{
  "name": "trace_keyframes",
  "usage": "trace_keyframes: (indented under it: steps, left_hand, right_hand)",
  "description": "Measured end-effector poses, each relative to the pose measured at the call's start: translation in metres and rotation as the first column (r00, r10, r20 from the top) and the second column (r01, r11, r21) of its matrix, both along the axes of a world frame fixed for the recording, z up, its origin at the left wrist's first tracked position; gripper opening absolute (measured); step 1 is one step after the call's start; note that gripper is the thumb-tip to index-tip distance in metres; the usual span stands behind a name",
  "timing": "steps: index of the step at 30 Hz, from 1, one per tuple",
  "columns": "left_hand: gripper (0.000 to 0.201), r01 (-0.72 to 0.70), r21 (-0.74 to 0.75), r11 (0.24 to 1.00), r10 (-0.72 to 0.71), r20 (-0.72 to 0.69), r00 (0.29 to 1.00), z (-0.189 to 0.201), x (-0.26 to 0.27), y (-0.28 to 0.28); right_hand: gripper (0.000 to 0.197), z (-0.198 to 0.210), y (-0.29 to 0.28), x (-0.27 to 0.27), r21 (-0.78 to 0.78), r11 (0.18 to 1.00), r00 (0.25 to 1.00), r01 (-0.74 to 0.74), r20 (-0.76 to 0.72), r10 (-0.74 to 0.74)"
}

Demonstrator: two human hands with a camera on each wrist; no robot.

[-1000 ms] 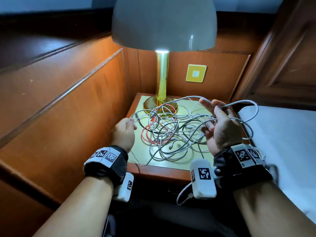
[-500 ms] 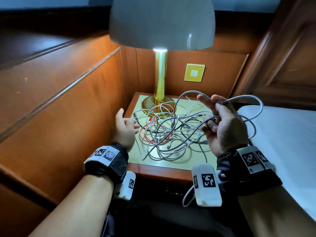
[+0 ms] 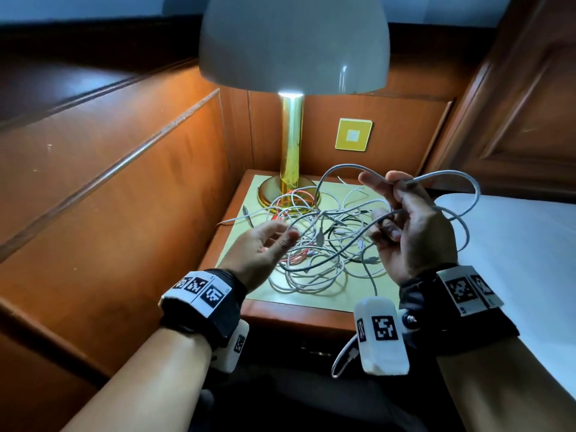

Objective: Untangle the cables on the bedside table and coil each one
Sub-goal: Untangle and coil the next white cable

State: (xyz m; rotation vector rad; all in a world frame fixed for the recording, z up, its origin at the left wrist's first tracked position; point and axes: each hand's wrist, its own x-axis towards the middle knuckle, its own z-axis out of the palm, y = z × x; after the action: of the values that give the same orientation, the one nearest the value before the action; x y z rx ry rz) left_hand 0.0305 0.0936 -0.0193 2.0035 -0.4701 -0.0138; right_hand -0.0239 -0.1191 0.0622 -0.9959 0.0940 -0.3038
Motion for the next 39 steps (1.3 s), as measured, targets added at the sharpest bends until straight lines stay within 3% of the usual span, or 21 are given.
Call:
trace_keyframes:
  steps: [2,4,7,9,11,13,15,17,20,22,24,26,28,30,32,35,37,39]
  left_hand:
    - [0.054,0.062,0.176,0.982,-0.061,-0.012,0.998,-0.004,-0.002,0.003]
    - [0.046,0.072,0.228,0.971,-0.073,-0.003,0.997,-0.007,-0.001,0.008]
    - [0.035,0.008,0.155,0.988,-0.021,0.081,0.997,-0.008,0.006,0.016]
    - [0.037,-0.145,-0.036,0.989,0.148,0.108,0.983,-0.008,0.013,0.019]
    - [0.040,-0.353,-0.268,0.896,0.377,0.040,0.925,-0.010,0.021,0.022]
    - [0.044,-0.550,-0.386,0.741,0.561,-0.095,0.822,-0.013,0.029,0.027]
    - [0.043,-0.659,-0.439,0.611,0.634,-0.226,0.739,-0.015,0.034,0.033]
    - [0.040,-0.708,-0.423,0.565,0.666,-0.273,0.694,-0.017,0.037,0.037]
    - [0.038,-0.696,-0.375,0.612,0.665,-0.233,0.710,-0.024,0.041,0.038]
    - [0.039,-0.647,-0.304,0.699,0.633,-0.159,0.758,-0.028,0.041,0.036]
    - [0.041,-0.560,-0.175,0.810,0.551,-0.101,0.829,-0.030,0.040,0.033]
    - [0.041,-0.459,0.044,0.887,0.461,-0.043,0.886,-0.032,0.039,0.029]
    - [0.038,-0.367,0.344,0.864,0.378,0.038,0.925,-0.032,0.038,0.027]
    - [0.047,-0.337,0.511,0.791,0.368,0.044,0.929,-0.030,0.036,0.026]
    - [0.059,-0.379,0.497,0.781,0.404,0.061,0.913,-0.020,0.030,0.025]
    - [0.049,-0.428,0.243,0.870,0.372,0.243,0.896,0.002,0.008,0.019]
    - [0.045,-0.263,0.107,0.959,0.237,0.208,0.949,0.020,-0.019,0.008]
    - [0.053,0.032,-0.048,0.998,-0.034,-0.049,0.998,0.035,-0.055,-0.009]
  right_hand:
    - [0.022,-0.001,-0.001,0.002,-0.032,0.998,0.999,0.050,0.006,-0.050]
    - [0.020,-0.004,-0.005,0.004,-0.092,0.987,0.991,0.130,0.029,-0.128]
    - [0.016,-0.008,-0.010,0.006,-0.207,0.943,0.965,0.261,0.072,-0.251]
    - [0.015,-0.012,-0.017,0.009,-0.271,0.900,0.940,0.340,0.080,-0.331]
    - [0.021,-0.015,-0.025,0.012,-0.403,0.815,0.903,0.416,0.076,-0.424]
    - [0.027,-0.018,-0.030,0.013,-0.477,0.727,0.861,0.494,0.150,-0.486]
    - [0.023,-0.015,-0.030,0.012,-0.381,0.755,0.840,0.534,0.135,-0.526]
    - [0.017,-0.010,-0.028,0.009,-0.303,0.782,0.837,0.544,0.129,-0.532]
    - [0.012,-0.005,-0.026,0.006,-0.259,0.827,0.867,0.498,0.127,-0.482]
    - [0.013,-0.002,-0.022,0.003,-0.258,0.855,0.892,0.450,0.094,-0.441]
    - [0.009,0.000,-0.020,-0.001,-0.214,0.897,0.921,0.387,0.046,-0.386]
    - [0.018,0.000,-0.018,-0.006,-0.153,0.938,0.950,0.309,0.010,-0.312]
    - [0.023,0.001,-0.015,-0.013,-0.148,0.962,0.972,0.230,-0.011,-0.235]
    - [0.029,0.000,-0.015,-0.022,-0.186,0.971,0.986,0.149,-0.044,-0.160]
    - [0.029,0.001,-0.013,-0.036,-0.256,0.966,0.992,0.037,-0.108,-0.067]
    - [0.023,0.000,-0.008,-0.060,-0.382,0.914,0.978,-0.138,-0.198,0.065]
    - [0.023,-0.002,-0.007,-0.073,-0.435,0.879,0.968,-0.197,-0.227,0.105]
    - [0.022,-0.004,-0.008,-0.086,-0.405,0.884,0.960,-0.235,-0.237,0.146]
